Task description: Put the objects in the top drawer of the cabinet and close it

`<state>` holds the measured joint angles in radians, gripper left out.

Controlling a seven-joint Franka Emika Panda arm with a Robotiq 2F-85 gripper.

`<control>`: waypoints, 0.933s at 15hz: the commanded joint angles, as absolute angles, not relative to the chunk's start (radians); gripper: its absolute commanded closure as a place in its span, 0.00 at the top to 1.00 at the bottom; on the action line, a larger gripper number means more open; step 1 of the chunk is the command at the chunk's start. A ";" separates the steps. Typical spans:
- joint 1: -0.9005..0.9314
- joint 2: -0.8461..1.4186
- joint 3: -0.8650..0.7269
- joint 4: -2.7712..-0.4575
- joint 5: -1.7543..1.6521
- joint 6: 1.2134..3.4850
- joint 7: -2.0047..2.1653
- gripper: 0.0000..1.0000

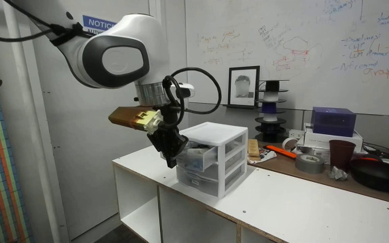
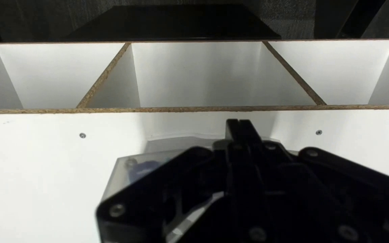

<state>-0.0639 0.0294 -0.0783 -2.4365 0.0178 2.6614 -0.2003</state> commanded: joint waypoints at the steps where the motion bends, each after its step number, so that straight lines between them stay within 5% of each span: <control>1: -0.054 0.149 -0.055 -2.318 0.037 2.751 -0.178 0.03; 14: -0.032 0.250 -0.065 -2.231 -0.034 2.860 0.024 0.02</control>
<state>-0.0506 0.2058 -0.0505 -2.2892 -0.0006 2.8184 -0.0245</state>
